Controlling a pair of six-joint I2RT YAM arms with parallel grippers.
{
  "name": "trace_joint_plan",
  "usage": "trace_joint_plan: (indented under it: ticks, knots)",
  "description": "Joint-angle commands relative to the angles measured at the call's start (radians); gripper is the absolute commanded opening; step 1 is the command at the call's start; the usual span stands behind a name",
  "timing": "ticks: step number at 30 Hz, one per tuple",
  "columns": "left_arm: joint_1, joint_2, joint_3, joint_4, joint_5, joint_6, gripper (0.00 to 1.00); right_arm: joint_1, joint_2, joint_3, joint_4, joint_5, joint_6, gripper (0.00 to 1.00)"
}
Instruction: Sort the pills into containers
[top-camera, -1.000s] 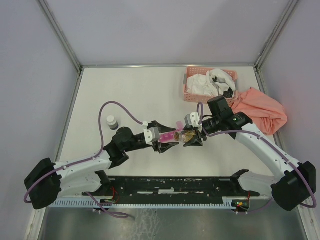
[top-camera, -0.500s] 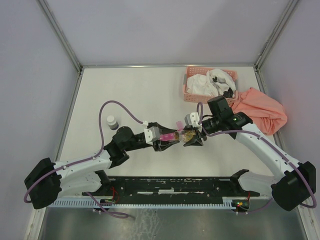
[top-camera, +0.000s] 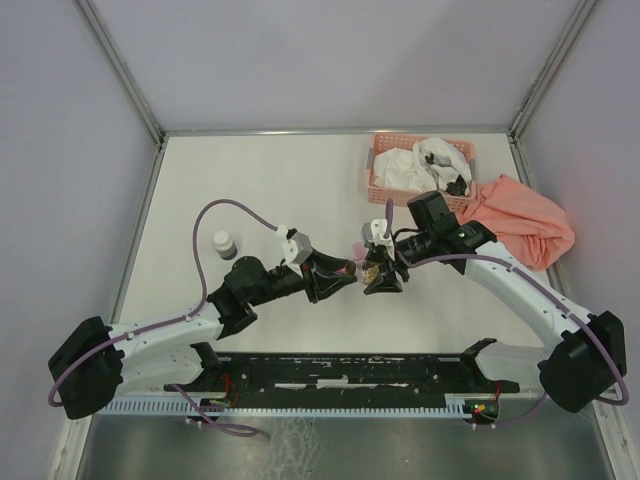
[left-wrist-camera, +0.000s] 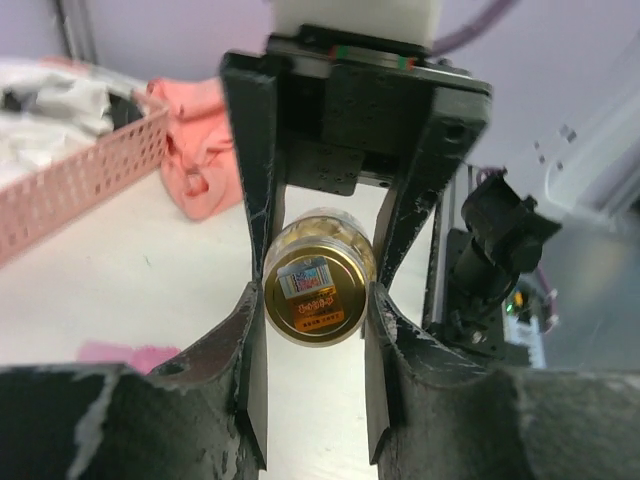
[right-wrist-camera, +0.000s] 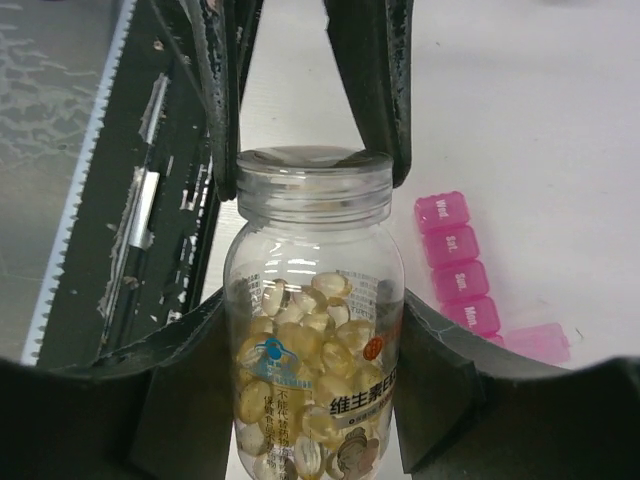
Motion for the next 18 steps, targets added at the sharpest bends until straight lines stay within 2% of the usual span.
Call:
trace_joint_plan:
  ticks: [1, 2, 5, 12, 14, 18]
  knots:
    - [-0.009, -0.055, -0.036, 0.100, -0.225, -0.497, 0.03, -0.001, 0.017, 0.046, 0.120, 0.094, 0.070, 0.02]
    - [-0.014, -0.066, -0.035, 0.076, -0.253, -0.573, 0.03, -0.002, 0.020, 0.048, 0.125, 0.100, 0.079, 0.02]
    - [-0.039, -0.078, -0.012, -0.006, -0.319, -0.664, 0.03, -0.001, 0.032, 0.052, 0.132, 0.111, 0.099, 0.02]
    - [-0.062, -0.052, 0.054, -0.165, -0.355, -0.654, 0.04, -0.001, 0.039, 0.055, 0.132, 0.116, 0.112, 0.02]
    - [-0.061, -0.051, 0.055, -0.169, -0.351, -0.638, 0.14, -0.001, 0.039, 0.056, 0.132, 0.114, 0.112, 0.02]
    - [-0.061, -0.070, 0.058, -0.186, -0.344, -0.562, 0.57, -0.002, 0.045, 0.061, 0.124, 0.095, 0.114, 0.02]
